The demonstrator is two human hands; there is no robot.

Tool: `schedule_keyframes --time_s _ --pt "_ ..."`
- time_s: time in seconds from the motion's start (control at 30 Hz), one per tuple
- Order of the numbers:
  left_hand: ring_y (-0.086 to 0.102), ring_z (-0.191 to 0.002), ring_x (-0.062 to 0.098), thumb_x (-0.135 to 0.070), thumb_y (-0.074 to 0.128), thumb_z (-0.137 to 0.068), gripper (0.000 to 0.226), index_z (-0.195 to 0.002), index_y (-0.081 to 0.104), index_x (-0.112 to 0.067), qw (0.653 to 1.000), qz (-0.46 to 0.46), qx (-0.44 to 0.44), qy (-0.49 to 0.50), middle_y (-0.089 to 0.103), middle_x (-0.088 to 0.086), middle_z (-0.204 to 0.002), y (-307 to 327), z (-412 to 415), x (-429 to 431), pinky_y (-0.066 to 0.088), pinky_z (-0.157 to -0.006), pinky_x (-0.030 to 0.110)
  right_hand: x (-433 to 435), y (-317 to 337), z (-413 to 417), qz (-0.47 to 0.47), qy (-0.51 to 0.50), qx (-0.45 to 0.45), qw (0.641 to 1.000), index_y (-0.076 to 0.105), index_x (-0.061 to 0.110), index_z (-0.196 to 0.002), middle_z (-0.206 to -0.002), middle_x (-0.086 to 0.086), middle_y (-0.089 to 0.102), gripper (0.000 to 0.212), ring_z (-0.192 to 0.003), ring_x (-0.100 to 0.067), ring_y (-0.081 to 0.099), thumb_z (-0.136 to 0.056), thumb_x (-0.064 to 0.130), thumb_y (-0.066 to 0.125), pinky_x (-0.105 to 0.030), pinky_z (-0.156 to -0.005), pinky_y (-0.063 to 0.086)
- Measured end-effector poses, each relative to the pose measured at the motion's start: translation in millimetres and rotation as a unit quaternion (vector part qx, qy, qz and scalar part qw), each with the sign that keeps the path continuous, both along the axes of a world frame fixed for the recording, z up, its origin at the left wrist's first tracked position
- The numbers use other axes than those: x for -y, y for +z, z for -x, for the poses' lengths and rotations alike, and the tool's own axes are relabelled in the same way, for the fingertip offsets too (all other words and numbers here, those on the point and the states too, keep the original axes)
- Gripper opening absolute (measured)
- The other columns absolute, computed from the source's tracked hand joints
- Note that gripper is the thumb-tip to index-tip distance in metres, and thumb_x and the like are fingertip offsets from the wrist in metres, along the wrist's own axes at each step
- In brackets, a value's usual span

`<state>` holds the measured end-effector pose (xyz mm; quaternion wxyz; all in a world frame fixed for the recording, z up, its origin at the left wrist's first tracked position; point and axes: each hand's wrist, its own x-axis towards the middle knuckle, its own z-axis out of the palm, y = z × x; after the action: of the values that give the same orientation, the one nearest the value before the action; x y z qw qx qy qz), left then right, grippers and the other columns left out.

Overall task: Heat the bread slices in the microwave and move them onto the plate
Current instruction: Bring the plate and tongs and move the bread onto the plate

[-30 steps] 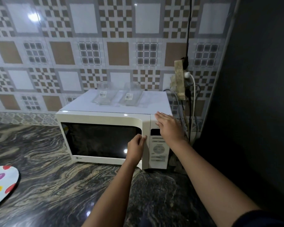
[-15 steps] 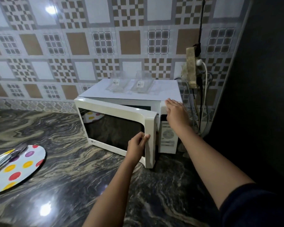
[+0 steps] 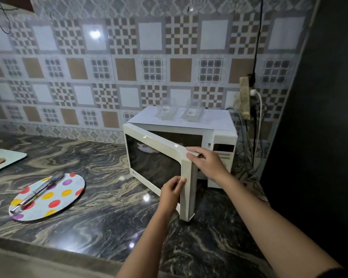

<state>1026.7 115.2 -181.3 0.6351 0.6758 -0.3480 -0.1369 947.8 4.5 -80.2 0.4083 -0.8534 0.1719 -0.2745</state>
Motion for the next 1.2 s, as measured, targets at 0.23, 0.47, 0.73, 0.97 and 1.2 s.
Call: schedule_keyframes --time_s 0.23,0.47,0.73,0.97,1.2 --pt "0.045 -0.064 0.006 -0.026 0.046 -0.097 0.026 -0.081 0.059 -0.010 0.999 0.001 0.022 -0.024 0.052 -0.004 -0.069 -6.3 -8.5 -86.6 0.033 -0.060 0.024 -79.6 -2.9 1.3 0.074 0.014 0.002 0.997 0.060 0.017 -0.124 -0.134 0.007 0.055 0.036 -0.126 -0.002 0.045 -0.090 0.029 0.058 -0.010 -0.101 0.036" --pt "0.053 -0.082 0.013 -0.036 0.038 -0.099 0.024 -0.103 0.052 -0.018 1.000 0.006 0.027 -0.012 0.055 0.011 -0.095 -21.0 -31.0 -192.9 0.041 -0.070 0.022 -188.2 -15.3 -33.7 0.103 0.023 0.015 0.994 0.053 0.018 -0.132 -0.142 0.009 0.045 0.041 -0.129 0.002 0.036 -0.092 0.028 0.055 -0.031 -0.110 0.038" --pt "0.054 -0.111 0.004 -0.037 0.036 -0.098 0.033 -0.130 0.041 -0.037 1.000 -0.020 0.011 -0.017 0.057 -0.015 -0.118 -20.2 -94.4 -269.3 0.046 -0.094 0.030 -288.7 -18.4 -95.4 0.128 -0.021 0.042 0.991 0.055 0.007 -0.129 -0.142 -0.008 0.047 0.040 -0.133 -0.019 0.042 -0.090 0.010 0.058 -0.025 -0.112 0.031" --pt "0.056 -0.111 0.012 -0.026 0.039 -0.100 0.038 -0.138 0.044 -0.023 0.998 -0.042 -0.036 0.042 0.057 -0.007 -0.127 -7.3 -117.4 -298.2 0.046 -0.087 0.028 -320.3 -14.3 -129.6 0.131 -0.046 0.031 0.990 0.059 0.004 -0.124 -0.135 -0.012 0.052 0.038 -0.128 -0.024 0.046 -0.086 0.010 0.063 -0.028 -0.109 0.034" --pt "0.065 -0.088 0.004 -0.026 0.055 -0.093 0.029 -0.117 0.066 -0.015 0.991 -0.016 -0.087 0.103 0.070 -0.002 -0.109 -6.2 -120.3 -305.3 0.054 -0.078 0.024 -323.9 -10.1 -132.0 0.175 -0.048 0.004 0.983 0.058 0.002 -0.120 -0.118 -0.011 0.051 0.035 -0.112 -0.027 0.050 -0.087 0.013 0.062 -0.033 -0.099 0.040"
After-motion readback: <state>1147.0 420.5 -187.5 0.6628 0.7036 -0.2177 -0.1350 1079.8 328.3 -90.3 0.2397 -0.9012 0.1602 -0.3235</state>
